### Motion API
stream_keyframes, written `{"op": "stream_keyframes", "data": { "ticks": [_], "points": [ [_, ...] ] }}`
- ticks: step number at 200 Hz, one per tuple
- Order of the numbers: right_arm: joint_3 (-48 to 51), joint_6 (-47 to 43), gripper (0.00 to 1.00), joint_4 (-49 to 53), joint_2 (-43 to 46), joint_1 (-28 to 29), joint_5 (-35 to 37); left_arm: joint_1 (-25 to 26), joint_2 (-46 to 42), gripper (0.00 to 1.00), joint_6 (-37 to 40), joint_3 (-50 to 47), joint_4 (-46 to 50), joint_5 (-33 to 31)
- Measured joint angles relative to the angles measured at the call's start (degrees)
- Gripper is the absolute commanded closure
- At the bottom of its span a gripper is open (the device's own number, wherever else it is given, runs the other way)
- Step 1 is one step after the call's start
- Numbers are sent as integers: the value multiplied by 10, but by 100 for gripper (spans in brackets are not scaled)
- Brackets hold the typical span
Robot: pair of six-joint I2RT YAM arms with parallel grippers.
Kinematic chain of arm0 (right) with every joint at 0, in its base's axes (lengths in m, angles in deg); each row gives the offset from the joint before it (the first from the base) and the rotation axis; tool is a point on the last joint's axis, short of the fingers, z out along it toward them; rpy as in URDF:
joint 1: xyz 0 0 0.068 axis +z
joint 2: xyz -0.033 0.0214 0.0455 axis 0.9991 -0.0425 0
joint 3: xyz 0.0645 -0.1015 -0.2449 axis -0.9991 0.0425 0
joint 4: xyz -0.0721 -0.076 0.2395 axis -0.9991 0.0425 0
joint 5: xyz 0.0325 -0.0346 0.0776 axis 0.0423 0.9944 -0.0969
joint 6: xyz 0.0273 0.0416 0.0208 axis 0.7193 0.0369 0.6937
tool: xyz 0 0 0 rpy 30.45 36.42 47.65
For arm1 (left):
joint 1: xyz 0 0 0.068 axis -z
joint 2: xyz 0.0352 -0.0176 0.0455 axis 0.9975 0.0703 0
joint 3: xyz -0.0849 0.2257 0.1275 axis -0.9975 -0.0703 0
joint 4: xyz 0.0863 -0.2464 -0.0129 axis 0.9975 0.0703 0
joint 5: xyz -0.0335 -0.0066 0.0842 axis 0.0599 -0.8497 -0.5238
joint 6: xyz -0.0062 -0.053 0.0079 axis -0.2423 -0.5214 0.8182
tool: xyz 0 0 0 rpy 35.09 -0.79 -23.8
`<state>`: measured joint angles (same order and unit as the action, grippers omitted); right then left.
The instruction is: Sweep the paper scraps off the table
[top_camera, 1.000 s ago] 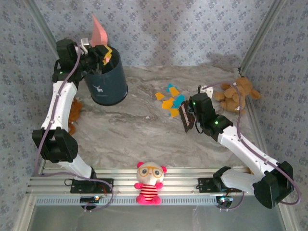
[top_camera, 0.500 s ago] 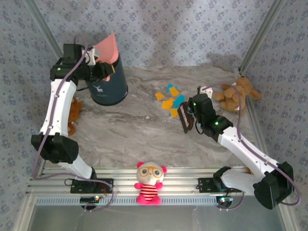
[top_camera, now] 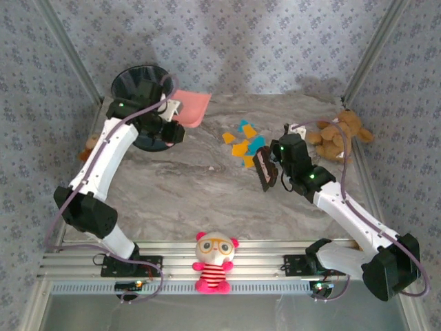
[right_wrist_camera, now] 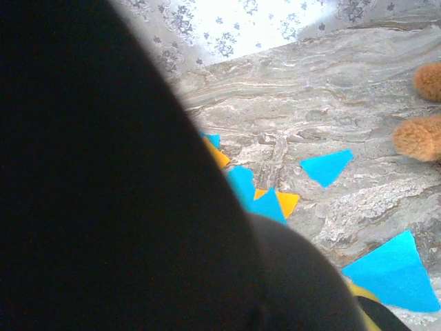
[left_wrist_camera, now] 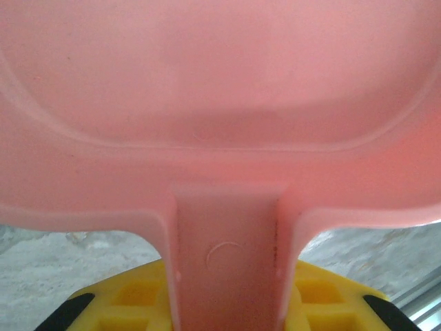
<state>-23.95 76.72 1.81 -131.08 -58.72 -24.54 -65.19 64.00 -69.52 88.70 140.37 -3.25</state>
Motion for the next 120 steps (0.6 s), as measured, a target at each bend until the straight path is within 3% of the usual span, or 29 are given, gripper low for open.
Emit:
{"op": "stream_keyframes", "data": {
  "ticks": [73,120],
  "points": [
    [0,-20,100,5,9,-36,-9,113,21,100,99,-97,4,-105],
    [0,-50,100,35,32,-87,8,140,56,100,158,-123,4,-119]
  ]
}}
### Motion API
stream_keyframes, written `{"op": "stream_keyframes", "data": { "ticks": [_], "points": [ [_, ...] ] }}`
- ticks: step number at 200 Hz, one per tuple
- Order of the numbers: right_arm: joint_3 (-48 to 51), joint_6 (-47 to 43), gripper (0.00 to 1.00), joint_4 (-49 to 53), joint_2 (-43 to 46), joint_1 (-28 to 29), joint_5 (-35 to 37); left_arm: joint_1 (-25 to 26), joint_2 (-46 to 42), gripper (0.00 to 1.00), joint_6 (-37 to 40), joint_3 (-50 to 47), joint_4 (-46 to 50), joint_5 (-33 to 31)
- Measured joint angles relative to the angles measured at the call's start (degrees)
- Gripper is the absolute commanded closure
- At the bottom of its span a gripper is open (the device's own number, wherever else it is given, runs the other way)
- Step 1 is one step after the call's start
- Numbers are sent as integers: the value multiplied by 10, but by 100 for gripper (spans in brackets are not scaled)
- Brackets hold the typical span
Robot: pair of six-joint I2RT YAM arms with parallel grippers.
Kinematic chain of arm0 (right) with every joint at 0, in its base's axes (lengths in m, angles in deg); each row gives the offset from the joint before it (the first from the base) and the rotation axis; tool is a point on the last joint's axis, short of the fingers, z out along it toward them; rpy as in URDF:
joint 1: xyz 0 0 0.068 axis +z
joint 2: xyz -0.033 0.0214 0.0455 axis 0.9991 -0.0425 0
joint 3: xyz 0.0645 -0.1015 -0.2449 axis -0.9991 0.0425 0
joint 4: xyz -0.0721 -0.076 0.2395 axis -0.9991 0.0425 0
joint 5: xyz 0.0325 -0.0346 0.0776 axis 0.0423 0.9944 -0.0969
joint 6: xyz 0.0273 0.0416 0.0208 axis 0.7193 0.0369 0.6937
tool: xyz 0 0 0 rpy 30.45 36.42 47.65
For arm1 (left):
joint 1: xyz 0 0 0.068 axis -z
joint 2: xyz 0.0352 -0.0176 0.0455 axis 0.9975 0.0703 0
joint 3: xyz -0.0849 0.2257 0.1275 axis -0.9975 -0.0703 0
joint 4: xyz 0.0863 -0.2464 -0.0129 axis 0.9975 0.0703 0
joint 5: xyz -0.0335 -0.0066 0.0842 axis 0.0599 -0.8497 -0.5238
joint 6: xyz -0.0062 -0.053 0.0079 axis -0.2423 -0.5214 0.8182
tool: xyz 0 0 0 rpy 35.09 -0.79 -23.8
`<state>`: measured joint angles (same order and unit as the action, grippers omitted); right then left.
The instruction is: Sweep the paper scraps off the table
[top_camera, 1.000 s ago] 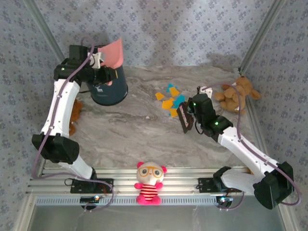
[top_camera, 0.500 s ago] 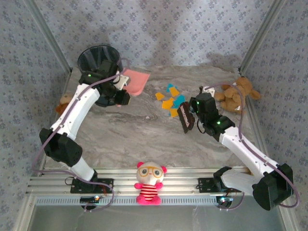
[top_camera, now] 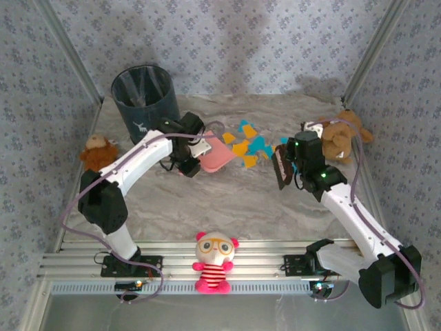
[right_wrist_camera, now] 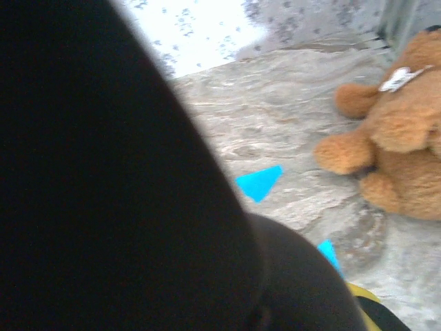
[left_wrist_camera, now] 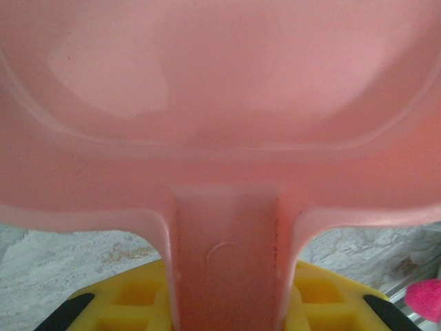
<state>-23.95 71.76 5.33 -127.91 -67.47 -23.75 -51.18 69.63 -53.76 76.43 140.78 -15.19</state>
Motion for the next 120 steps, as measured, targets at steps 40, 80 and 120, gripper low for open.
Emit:
{"op": "stream_keyframes", "data": {
  "ticks": [40,80,120],
  "points": [
    [0,-27,100,31,27,-27,55,9,21,100,20,-14,0,0],
    [0,-45,100,52,31,-53,120,9,37,100,30,-39,-1,12],
    [14,-55,100,54,24,-78,166,9,39,100,35,-53,-1,13]
  ]
}}
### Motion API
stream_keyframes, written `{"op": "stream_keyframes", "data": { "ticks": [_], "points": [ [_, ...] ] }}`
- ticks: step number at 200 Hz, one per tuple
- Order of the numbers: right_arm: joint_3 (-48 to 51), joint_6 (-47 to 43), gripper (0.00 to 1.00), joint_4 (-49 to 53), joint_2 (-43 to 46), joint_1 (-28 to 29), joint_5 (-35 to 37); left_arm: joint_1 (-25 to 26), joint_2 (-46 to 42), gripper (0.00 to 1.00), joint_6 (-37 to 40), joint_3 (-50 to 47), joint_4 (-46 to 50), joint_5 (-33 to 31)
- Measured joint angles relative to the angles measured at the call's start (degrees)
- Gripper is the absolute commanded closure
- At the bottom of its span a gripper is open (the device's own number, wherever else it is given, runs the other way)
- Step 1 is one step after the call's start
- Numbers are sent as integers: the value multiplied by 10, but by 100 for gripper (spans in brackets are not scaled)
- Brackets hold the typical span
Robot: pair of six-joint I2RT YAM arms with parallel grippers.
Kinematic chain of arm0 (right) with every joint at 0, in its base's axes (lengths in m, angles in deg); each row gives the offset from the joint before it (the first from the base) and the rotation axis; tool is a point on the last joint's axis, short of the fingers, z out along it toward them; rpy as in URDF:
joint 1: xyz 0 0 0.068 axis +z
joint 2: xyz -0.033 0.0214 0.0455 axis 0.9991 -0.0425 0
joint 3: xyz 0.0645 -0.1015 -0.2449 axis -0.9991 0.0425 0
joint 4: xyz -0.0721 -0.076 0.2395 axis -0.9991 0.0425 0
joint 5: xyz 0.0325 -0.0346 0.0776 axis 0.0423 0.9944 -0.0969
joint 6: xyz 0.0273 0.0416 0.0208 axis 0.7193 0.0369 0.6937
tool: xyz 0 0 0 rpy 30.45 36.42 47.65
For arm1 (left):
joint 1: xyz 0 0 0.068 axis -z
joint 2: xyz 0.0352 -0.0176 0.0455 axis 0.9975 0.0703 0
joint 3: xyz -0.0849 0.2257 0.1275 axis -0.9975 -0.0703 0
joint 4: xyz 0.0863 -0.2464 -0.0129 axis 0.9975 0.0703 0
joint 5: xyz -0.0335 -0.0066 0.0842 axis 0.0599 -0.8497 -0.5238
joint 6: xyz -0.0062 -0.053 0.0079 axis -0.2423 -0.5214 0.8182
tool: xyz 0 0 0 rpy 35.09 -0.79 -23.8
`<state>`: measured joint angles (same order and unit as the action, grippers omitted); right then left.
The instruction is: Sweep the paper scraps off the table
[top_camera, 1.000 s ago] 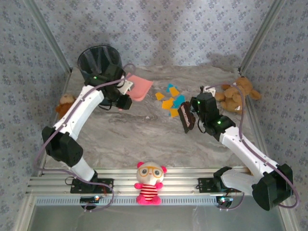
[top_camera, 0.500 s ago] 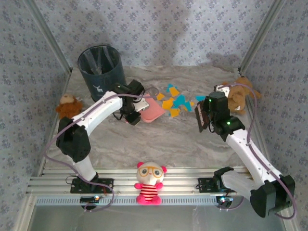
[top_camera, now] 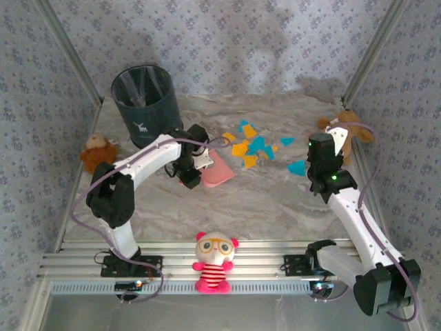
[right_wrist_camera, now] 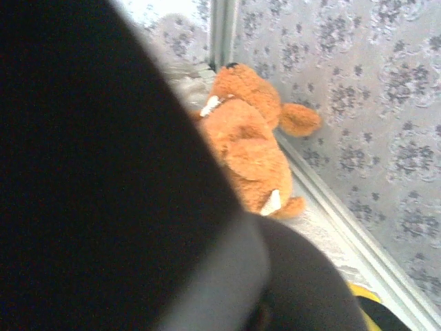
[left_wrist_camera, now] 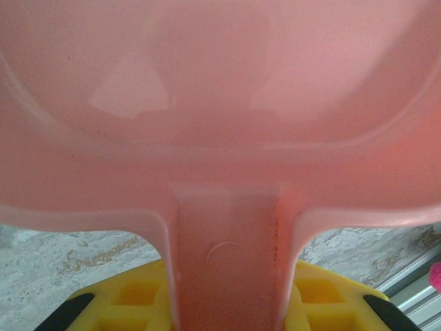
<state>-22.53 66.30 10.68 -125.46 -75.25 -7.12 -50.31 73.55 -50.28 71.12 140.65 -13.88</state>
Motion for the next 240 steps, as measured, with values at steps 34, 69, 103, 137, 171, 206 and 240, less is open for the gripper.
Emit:
{"op": "stream_keyframes", "data": {
  "ticks": [34,69,103,137,171,206,240],
  "points": [
    [14,-2,100,-12,-36,-15,10,0,0,100,4,-3,0,0],
    [18,-2,100,-48,-80,-17,10,0,1,100,4,-6,-2,0],
    [9,-2,100,-95,-129,-17,8,0,5,100,4,-10,-2,-2],
    [-11,-7,100,-129,-169,-14,-8,0,8,100,4,-13,-2,-2],
    [-25,-26,100,-164,-196,2,-36,0,8,100,4,-13,-2,-3],
    [-47,-50,100,-185,-225,23,-72,0,8,100,4,-13,-2,-3],
    [-67,-71,100,-194,-248,44,-104,0,9,100,4,-13,-2,-4]
  ]
}}
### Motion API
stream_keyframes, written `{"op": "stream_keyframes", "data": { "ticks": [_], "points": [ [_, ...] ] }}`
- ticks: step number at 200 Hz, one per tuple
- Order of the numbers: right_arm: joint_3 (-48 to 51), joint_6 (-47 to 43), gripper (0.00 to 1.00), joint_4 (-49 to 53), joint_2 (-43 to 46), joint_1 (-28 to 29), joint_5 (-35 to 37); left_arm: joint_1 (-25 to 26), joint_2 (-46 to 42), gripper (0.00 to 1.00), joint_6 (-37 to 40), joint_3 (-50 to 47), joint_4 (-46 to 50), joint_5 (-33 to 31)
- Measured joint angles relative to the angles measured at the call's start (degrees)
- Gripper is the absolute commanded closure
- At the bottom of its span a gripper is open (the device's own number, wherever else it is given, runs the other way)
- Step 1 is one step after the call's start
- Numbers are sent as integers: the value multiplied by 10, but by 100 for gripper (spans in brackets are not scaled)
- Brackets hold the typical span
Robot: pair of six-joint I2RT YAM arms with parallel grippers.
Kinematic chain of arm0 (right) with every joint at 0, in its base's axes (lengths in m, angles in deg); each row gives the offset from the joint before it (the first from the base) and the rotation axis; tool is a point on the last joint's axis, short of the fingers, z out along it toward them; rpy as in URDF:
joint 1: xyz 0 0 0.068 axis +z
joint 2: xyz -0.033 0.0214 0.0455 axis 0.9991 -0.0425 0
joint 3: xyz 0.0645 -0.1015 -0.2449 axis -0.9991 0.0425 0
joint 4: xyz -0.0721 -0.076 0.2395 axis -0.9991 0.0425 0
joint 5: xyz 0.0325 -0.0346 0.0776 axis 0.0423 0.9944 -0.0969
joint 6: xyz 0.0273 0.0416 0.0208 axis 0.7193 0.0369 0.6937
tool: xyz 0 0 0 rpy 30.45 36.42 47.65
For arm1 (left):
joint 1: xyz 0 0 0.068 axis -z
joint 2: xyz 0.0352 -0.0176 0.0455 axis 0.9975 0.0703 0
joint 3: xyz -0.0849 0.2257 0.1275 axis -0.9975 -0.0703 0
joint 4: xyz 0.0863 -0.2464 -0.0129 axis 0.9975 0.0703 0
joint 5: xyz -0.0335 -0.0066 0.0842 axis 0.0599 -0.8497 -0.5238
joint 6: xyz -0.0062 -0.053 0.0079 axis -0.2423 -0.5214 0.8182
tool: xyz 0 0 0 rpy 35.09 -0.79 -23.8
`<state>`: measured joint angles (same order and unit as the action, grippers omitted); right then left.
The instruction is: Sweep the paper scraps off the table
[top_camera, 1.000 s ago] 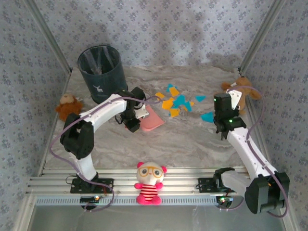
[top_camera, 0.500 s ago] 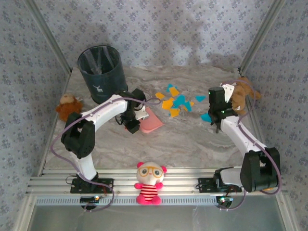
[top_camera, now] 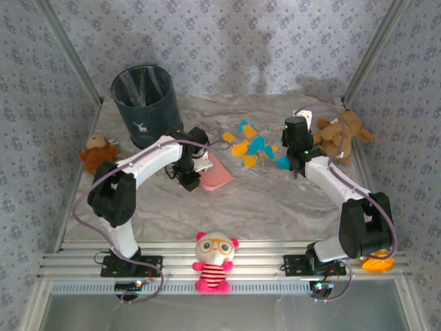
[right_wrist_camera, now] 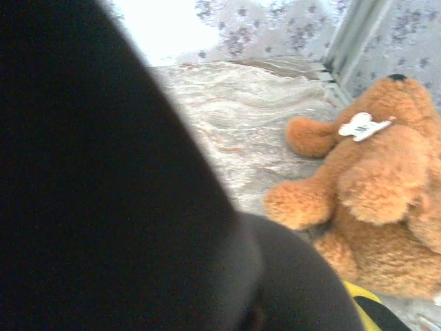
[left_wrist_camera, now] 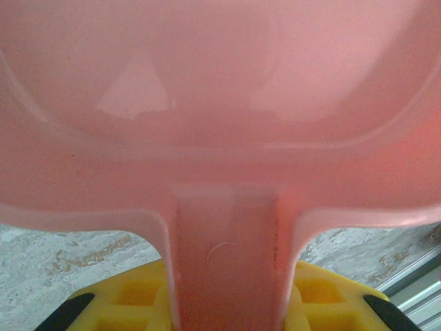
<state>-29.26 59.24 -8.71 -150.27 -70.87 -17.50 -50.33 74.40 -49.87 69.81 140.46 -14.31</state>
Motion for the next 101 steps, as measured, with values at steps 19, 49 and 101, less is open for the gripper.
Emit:
{"op": "stream_keyframes", "data": {
  "ticks": [19,49,101],
  "points": [
    [-5,-11,100,-3,-4,15,-18,0,0,100,0,0,0,0],
    [-5,-30,100,-8,-4,36,-49,0,0,100,0,0,0,-3],
    [-7,-58,100,-8,-3,68,-97,0,0,100,2,0,0,-4]
  ]
}}
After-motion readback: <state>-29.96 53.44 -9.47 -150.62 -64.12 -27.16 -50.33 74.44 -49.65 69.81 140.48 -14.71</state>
